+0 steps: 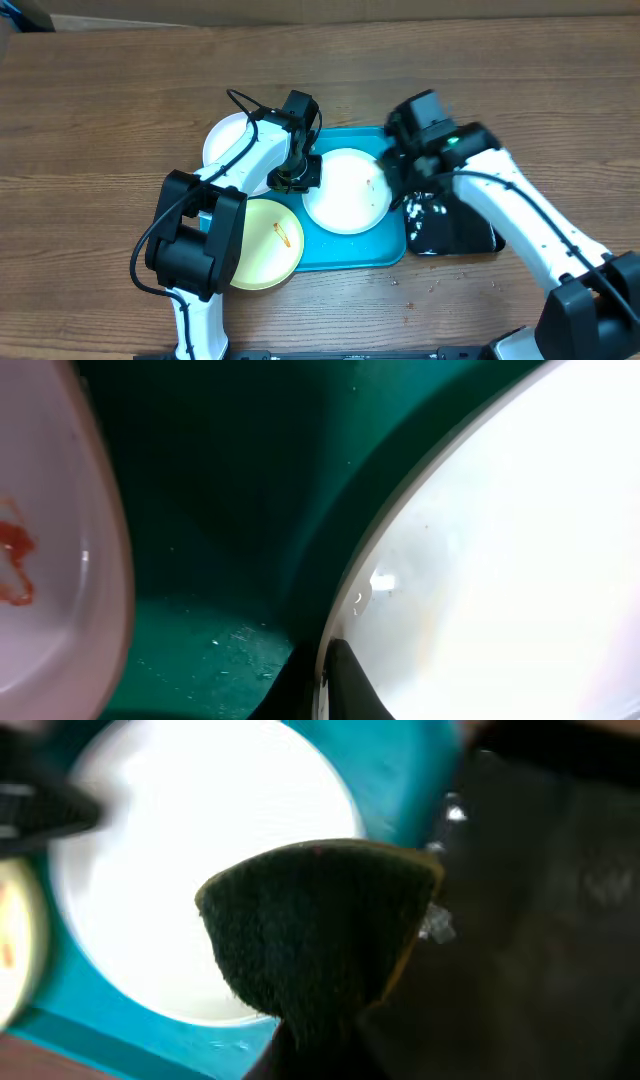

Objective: Clean dirty plates on tray and stack at the side
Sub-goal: 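Scrub the held white plate with the sponge in the right gripper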

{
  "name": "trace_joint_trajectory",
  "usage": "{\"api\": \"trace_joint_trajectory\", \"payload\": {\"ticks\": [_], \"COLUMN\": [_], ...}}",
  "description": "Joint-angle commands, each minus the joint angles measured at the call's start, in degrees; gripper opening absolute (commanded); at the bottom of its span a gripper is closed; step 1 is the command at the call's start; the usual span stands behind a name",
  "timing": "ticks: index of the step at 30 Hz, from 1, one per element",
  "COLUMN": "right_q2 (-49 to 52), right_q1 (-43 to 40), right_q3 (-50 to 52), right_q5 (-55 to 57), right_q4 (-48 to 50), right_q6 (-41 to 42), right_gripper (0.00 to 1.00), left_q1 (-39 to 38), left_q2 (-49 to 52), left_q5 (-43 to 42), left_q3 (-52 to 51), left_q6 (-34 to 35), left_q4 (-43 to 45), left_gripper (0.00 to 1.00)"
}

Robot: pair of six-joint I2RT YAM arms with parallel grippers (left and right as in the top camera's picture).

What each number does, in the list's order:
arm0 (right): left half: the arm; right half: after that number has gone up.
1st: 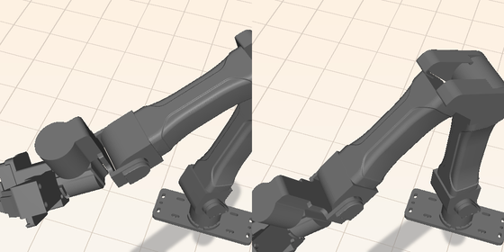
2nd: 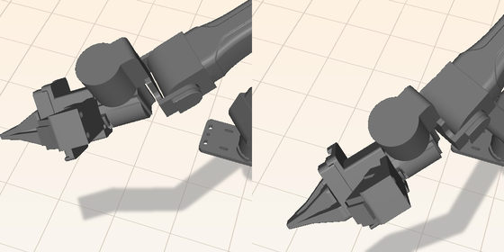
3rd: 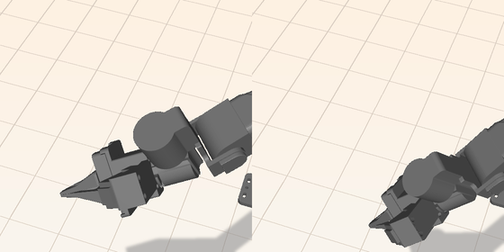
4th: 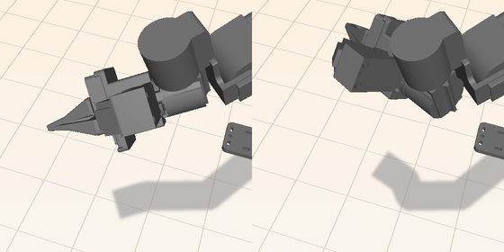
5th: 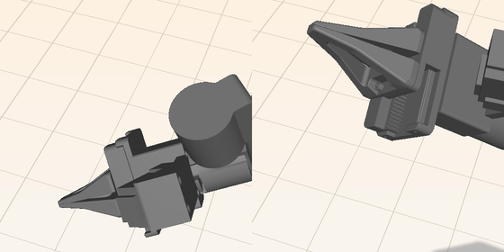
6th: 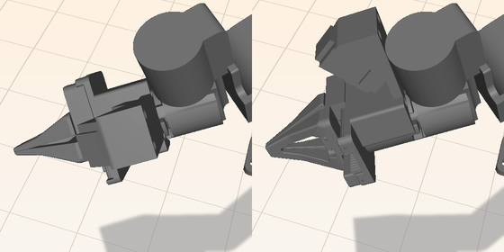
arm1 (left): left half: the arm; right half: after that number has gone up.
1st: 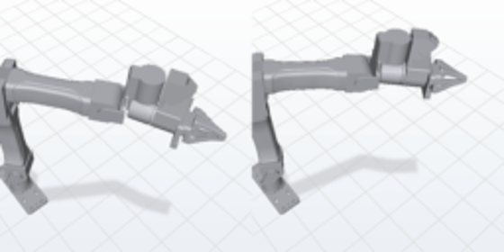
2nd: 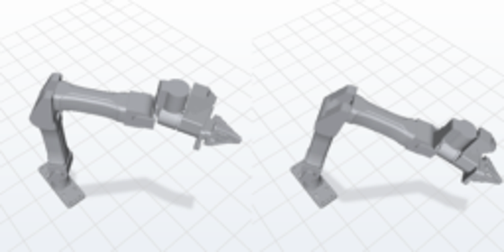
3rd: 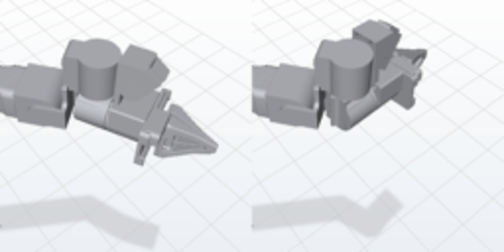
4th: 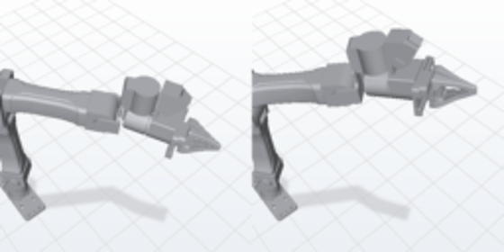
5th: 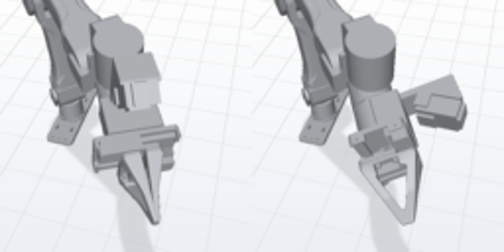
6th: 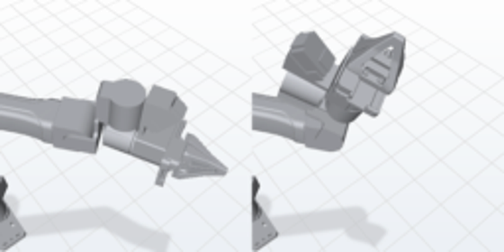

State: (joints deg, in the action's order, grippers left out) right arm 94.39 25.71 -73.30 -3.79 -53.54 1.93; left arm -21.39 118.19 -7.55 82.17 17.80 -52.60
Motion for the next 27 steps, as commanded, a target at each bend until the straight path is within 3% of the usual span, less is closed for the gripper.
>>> {"api": "trace_joint_trajectory", "payload": {"ticks": [1, 5, 19, 20, 21, 22, 23, 24, 27], "right_q2": [-0.7, 0.9, 12.7, 12.8, 12.8, 12.8, 12.8, 12.8, 12.8], "right_q1": [2.5, 3.8, 4.0, 4.0, 4.0, 4.0, 4.0, 4.0, 4.0], "right_q3": [0.5, 3.4, 4.8, 4.8, 4.8, 4.8, 4.8, 4.8, 4.8], "right_q5": [3.9, 4.2, 3.8, 4.0, 4.2, 4.2, 4.2, 4.5, 7.0], "right_q4": [3.2, 10.1, 18.8, 19.6, 20.2, 20.7, 21.0, 21.0, 21.0], "right_q6": [0.2, 0.2, -2.3, -2.4, -2.4, -2.4, -2.4, -2.5, -2.5], "right_gripper": [0.04, 0.04, 0.04, 0.09, 0.22, 0.42, 0.57, 0.62, 0.64], "left_q1": [0.1, 0.1, 0.1, 0.1, 0.1, 0.1, 0.1, 0.1, 0.1], "left_q2": [0.9, 0.9, 0.9, 0.9, 0.9, 0.9, 0.9, 0.9, 0.9], "left_q5": [6.9, 6.9, 6.9, 6.9, 6.9, 6.9, 6.9, 6.9, 6.5], "left_q3": [-0.5, -0.5, -0.5, -0.5, -0.5, -0.5, -0.5, -0.5, -0.5], "left_q6": [-1.2, -2.6, -2.6, -2.6, -2.6, -2.6, -2.6, -2.6, -2.6], "left_q4": [-0.1, -0.5, -0.7, -0.7, -0.7, -0.7, -0.7, -0.7, -0.8], "left_gripper": [0.04, 0.04, 0.04, 0.04, 0.04, 0.04, 0.04, 0.04, 0.04]}}
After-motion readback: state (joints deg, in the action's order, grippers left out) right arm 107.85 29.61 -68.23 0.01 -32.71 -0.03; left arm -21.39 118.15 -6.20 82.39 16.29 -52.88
